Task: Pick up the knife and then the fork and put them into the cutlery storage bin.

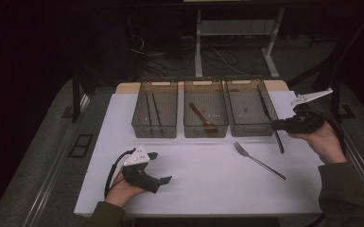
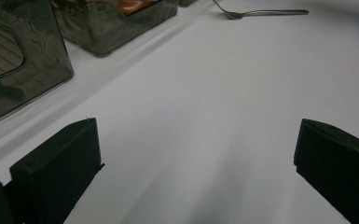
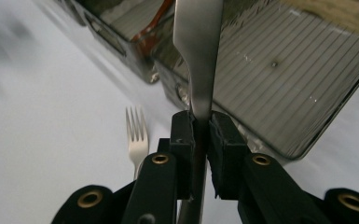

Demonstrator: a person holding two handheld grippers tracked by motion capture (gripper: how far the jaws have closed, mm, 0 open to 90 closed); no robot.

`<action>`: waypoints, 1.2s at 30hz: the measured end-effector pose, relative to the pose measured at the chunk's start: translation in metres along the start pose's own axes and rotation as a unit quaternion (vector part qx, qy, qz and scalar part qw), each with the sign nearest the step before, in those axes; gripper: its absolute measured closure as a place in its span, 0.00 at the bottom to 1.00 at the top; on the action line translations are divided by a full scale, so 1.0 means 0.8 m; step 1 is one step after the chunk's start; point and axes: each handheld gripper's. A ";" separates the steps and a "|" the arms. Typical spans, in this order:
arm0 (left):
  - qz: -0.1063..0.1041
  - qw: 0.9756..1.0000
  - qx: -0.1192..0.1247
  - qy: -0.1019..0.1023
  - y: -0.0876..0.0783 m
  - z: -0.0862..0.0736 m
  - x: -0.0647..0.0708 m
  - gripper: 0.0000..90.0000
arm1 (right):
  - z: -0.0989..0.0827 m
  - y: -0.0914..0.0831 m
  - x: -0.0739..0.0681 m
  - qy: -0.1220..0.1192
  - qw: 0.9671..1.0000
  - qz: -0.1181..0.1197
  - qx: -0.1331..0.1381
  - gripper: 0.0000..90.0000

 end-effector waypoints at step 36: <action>-0.006 1.000 -0.002 0.004 0.002 0.000 0.001 0.00 | 0.114 0.052 0.074 0.046 0.995 -0.090 -0.009 0.88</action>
Point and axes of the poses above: each handheld gripper's, and its own axes: y roughly forward along the jaws, z roughly out of its top, x roughly to its right, and after that the axes turned 7 degrees about -x, right-handed
